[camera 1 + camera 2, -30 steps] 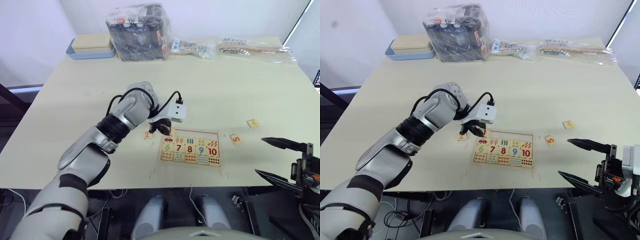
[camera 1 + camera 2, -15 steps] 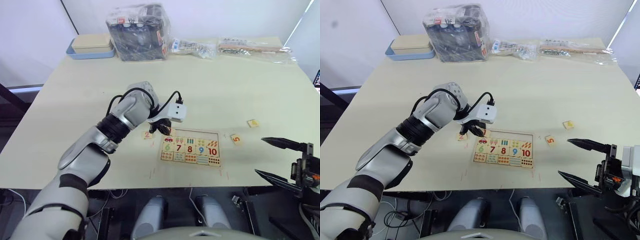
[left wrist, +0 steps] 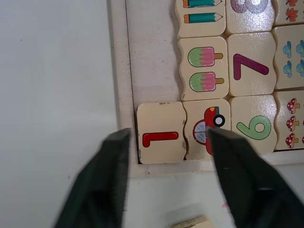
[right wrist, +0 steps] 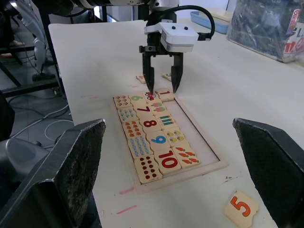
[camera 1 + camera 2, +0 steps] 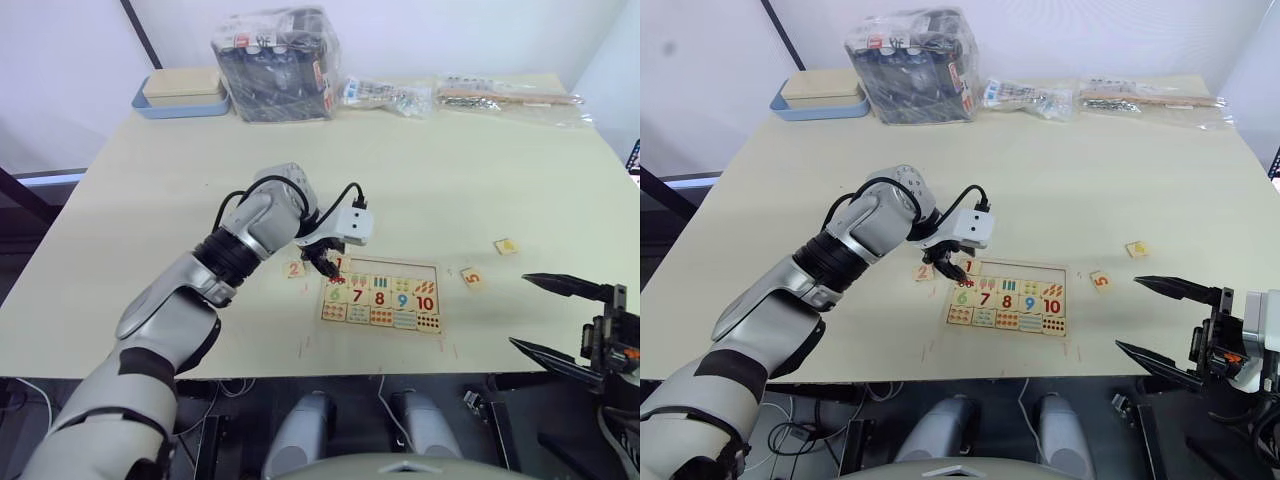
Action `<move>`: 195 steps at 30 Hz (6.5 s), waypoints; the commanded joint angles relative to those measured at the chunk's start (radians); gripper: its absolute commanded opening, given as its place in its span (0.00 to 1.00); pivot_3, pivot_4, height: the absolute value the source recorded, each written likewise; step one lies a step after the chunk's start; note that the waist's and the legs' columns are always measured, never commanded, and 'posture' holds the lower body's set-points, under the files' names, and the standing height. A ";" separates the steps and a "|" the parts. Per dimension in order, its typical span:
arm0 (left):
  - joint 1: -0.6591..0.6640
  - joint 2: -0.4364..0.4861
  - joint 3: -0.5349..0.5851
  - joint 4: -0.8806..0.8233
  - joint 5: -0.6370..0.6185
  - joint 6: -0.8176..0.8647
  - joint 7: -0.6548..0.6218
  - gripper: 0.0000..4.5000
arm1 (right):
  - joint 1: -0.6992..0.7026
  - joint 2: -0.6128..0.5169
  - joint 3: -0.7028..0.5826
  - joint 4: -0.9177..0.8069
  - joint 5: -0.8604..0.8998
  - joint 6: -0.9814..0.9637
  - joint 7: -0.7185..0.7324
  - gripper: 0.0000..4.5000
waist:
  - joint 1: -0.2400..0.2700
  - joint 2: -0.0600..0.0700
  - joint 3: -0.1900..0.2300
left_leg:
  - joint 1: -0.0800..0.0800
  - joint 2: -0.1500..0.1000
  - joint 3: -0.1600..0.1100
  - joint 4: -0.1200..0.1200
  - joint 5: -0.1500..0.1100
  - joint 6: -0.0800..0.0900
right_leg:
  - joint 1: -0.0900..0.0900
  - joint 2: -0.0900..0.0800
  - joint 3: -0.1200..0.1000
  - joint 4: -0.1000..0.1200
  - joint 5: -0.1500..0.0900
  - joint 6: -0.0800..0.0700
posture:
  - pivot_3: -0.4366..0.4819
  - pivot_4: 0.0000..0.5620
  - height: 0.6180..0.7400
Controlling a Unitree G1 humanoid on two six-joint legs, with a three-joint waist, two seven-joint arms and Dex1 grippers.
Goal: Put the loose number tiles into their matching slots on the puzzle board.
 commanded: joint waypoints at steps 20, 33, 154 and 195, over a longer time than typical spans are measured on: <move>-0.070 -0.033 0.300 0.386 -0.210 -0.346 0.066 0.99 | 0.012 0.023 -0.016 -0.029 0.002 -0.022 -0.021 1.00 | 0.000 0.000 0.000 | 0.000 0.000 0.000 0.000 0.000 0.000 | 0.000 0.000 -0.001 0.000 0.000 0.000 | 0.48 0.27 1.00; -0.015 -0.056 0.297 0.454 -0.196 -0.523 0.075 0.00 | 0.007 0.026 -0.013 -0.027 -0.005 -0.024 -0.030 1.00 | 0.000 0.000 0.000 | 0.000 -0.001 0.000 0.000 0.000 0.000 | 0.000 0.000 0.000 0.000 0.000 0.000 | 0.48 0.27 1.00; 0.893 0.335 0.925 -0.108 -0.747 -0.323 0.137 0.99 | 0.148 0.071 -0.093 -0.103 0.083 0.019 -0.104 1.00 | 0.025 0.004 -0.003 | 0.002 0.001 0.003 -0.002 0.000 0.000 | -0.001 -0.002 0.003 -0.002 0.000 -0.001 | 0.48 0.27 1.00; 0.431 0.223 0.460 -0.014 -0.327 -0.345 0.140 0.68 | 0.074 0.027 -0.004 -0.114 0.015 0.008 -0.056 1.00 | 0.022 0.001 -0.003 | 0.001 0.001 0.002 -0.001 0.000 0.000 | -0.001 -0.001 0.001 -0.001 0.001 0.000 | 0.48 0.27 1.00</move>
